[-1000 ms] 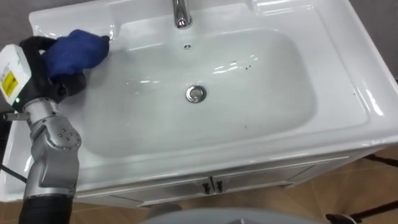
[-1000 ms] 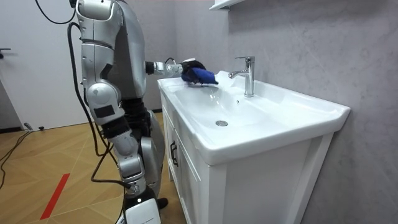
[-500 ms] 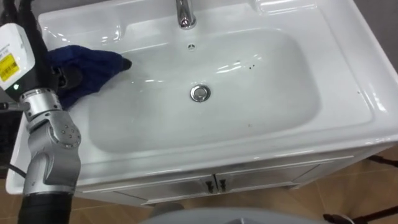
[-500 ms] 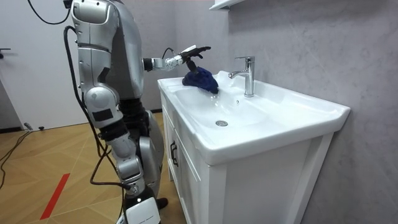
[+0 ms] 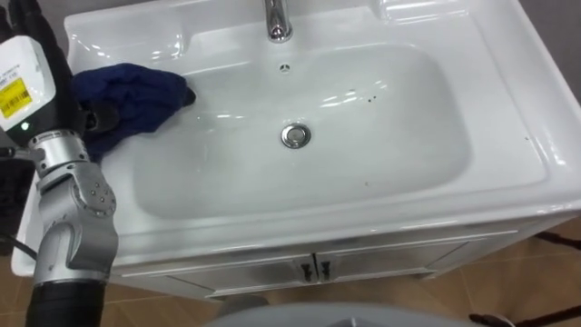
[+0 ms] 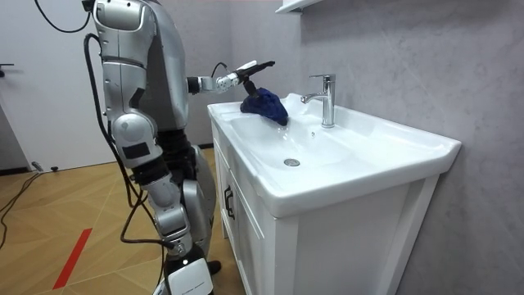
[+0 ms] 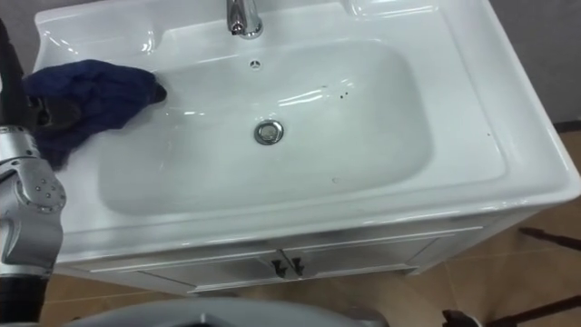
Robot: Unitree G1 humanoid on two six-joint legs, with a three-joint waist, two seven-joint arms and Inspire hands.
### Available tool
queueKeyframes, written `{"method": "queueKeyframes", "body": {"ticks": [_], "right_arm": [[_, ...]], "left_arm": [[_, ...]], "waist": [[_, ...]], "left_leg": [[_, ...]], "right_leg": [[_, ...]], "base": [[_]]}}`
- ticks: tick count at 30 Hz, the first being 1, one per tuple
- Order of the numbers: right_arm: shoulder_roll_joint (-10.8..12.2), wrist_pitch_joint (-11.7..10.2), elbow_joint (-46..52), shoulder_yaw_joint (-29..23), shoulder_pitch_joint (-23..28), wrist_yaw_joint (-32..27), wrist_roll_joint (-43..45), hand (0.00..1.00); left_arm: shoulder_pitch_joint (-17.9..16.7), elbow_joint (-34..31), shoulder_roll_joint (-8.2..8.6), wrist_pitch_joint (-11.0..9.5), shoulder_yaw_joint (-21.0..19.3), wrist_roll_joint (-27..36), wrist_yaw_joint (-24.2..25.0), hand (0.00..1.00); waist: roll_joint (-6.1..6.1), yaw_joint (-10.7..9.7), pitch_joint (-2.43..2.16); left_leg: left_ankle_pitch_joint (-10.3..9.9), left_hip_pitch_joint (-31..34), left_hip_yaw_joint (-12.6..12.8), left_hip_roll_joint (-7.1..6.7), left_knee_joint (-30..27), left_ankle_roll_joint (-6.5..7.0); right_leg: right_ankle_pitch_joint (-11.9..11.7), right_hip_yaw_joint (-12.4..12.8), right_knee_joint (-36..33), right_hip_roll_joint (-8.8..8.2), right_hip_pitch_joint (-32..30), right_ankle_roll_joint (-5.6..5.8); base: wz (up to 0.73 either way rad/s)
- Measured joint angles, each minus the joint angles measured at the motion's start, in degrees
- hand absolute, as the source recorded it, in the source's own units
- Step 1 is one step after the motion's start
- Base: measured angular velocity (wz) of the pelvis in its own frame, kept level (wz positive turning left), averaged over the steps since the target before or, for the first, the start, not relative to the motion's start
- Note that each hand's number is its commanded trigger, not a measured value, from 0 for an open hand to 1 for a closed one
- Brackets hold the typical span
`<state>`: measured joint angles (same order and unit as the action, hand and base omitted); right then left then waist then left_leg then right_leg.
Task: Wipe basin
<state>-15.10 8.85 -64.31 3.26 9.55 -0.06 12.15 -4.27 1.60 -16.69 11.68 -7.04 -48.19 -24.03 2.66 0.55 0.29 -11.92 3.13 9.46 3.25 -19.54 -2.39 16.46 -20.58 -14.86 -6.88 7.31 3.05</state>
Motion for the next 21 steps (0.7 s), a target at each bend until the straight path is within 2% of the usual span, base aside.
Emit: {"method": "queueKeyframes", "body": {"ticks": [9, 13, 18, 21], "right_arm": [[0.0, -0.1, -0.1, 0.0, 0.0, -0.3, -0.1, 0.00], [0.1, -0.1, -0.7, -0.1, -0.4, -0.6, -0.1, 0.00], [0.8, -0.1, -0.7, -1.7, -0.2, -1.2, 0.1, 0.00], [0.9, -0.1, -0.7, -2.9, -0.2, -1.8, 0.0, 0.00]], "left_arm": [[0.0, 0.0, 0.00, -0.2, 0.0, 0.2, -0.2, 0.00], [0.0, 0.0, -0.01, -1.3, -0.3, 0.8, -0.6, 0.00], [1.5, -1.0, -0.03, -2.4, -4.9, 1.4, -0.7, 0.00], [2.6, -2.9, -1.36, -2.4, -8.6, 1.4, -2.5, 0.00]], "waist": [[0.11, 0.0, -0.19], [0.21, 0.0, -0.23], [0.21, 0.0, -0.21], [0.59, 0.2, -0.24]], "left_leg": [[0.0, 0.1, -0.2, 0.00, -0.2, 0.00], [0.0, 0.1, -0.3, -0.01, -0.2, 0.00], [0.0, 0.2, -0.3, -0.02, -0.2, 0.00], [0.0, 0.3, -0.3, -0.08, -0.1, 0.00]], "right_leg": [[0.0, 0.0, -0.1, 0.05, 0.0, -0.03], [0.0, 0.1, -0.2, 0.06, 0.0, -0.03], [0.0, 0.1, 0.5, 0.11, 0.0, -0.04], [0.0, 0.3, 0.9, 0.13, 0.0, -0.06]], "base": [[0.00], [0.00], [0.00], [0.00]]}}
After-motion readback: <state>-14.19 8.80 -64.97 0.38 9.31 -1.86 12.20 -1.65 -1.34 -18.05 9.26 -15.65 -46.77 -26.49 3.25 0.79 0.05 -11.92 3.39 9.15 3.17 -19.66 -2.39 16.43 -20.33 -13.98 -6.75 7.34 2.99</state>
